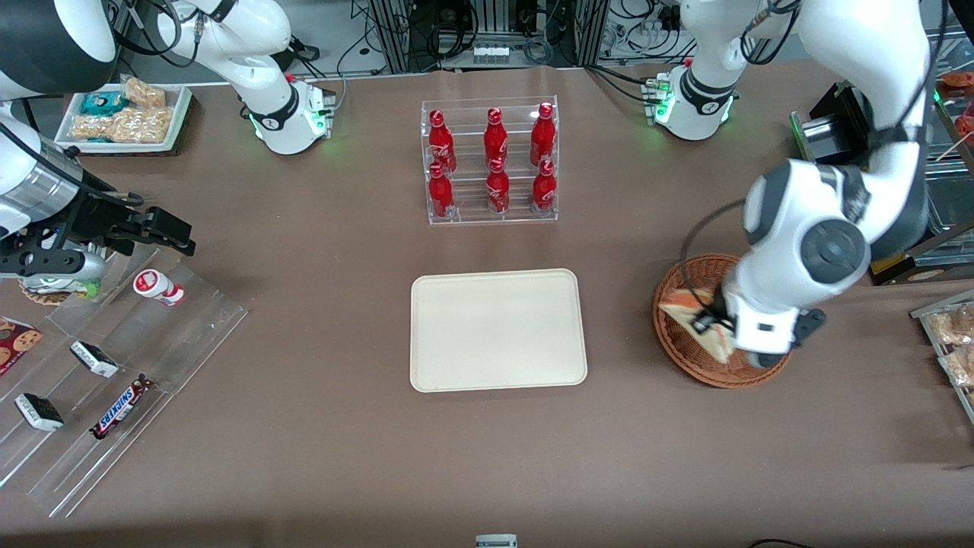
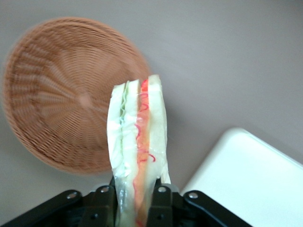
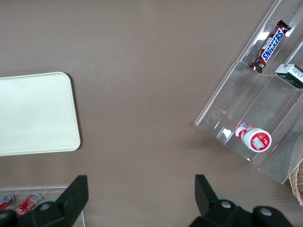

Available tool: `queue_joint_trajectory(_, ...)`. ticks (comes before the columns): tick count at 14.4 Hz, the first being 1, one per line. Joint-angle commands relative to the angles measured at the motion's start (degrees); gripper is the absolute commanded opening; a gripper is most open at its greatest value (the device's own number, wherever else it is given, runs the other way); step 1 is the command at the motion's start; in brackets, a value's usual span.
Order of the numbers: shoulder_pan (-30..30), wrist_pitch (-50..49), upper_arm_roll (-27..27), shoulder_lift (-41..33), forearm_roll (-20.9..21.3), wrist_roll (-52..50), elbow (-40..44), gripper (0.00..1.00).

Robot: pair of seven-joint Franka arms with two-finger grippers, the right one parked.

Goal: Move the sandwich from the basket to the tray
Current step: 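Lift the sandwich and carry it over the cream tray, then lower the sandwich onto the tray and open the left gripper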

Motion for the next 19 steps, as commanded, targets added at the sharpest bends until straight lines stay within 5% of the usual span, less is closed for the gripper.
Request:
queue_joint_trajectory(1, -12.18, 1.61, 0.12, 8.95, 2.54, -1.55, 7.79, 0.0)
queue_joint_trajectory(5, -22.76, 13.74, 0.29, 18.99, 11.78, -1.82, 10.01, 0.02)
queue_joint_trajectory(10, -24.71, 19.55, 0.47, 24.09, 14.51, -1.55, 10.36, 0.09)
queue_joint_trajectory(11, -24.88, 20.69, 0.47, 24.8, 15.04, -1.9, 10.36, 0.37)
queue_joint_trajectory(12, -24.97, 21.22, 0.47, 25.15, 15.13, -1.9, 10.36, 0.86)
queue_joint_trajectory(13, -25.06, 21.23, 0.47, 24.89, 15.83, -1.9, 10.19, 1.0)
queue_joint_trajectory(19, -21.48, 15.29, 0.56, 15.43, 15.32, -8.11, 9.48, 1.0)
